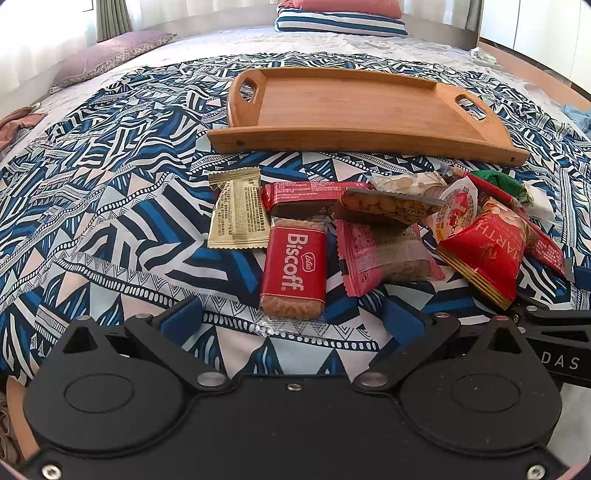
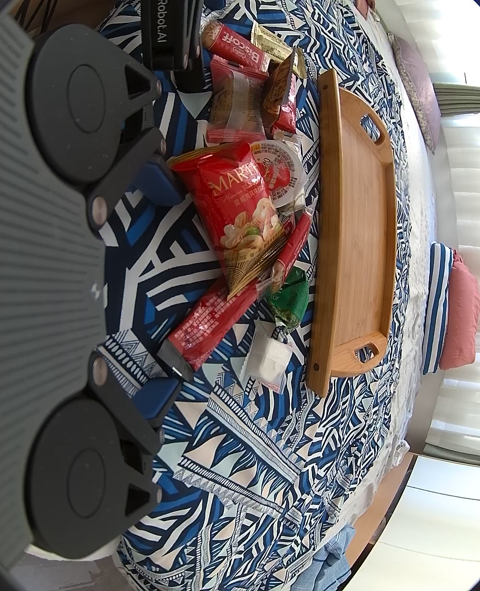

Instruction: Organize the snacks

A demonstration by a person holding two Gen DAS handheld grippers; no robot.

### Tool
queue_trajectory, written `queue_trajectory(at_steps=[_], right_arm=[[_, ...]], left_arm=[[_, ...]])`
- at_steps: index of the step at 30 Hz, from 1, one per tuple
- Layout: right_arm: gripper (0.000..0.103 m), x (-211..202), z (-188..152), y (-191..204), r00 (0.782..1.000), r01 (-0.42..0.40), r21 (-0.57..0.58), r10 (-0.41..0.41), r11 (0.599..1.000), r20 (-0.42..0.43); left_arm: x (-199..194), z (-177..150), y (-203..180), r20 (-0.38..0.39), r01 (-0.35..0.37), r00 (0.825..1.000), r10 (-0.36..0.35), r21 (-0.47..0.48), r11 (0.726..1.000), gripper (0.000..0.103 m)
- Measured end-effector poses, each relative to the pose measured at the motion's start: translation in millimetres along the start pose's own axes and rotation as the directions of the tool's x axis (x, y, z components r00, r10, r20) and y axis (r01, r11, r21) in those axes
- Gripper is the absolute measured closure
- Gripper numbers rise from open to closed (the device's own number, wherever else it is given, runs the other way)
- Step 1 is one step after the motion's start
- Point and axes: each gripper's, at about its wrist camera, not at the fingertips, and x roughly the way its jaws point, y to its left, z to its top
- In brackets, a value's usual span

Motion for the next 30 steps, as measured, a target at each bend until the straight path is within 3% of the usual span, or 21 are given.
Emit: queue_trajectory(at_steps=[30], right_arm=[[0.0, -0.4, -4.5, 4.8, 0.999, 0.016, -0.035, -0.015, 0.999, 0.034]], left_arm=[[-0.7, 1.3, -2.2, 0.008, -0.004, 1.0, 0.004, 0.007, 1.0, 0.0]])
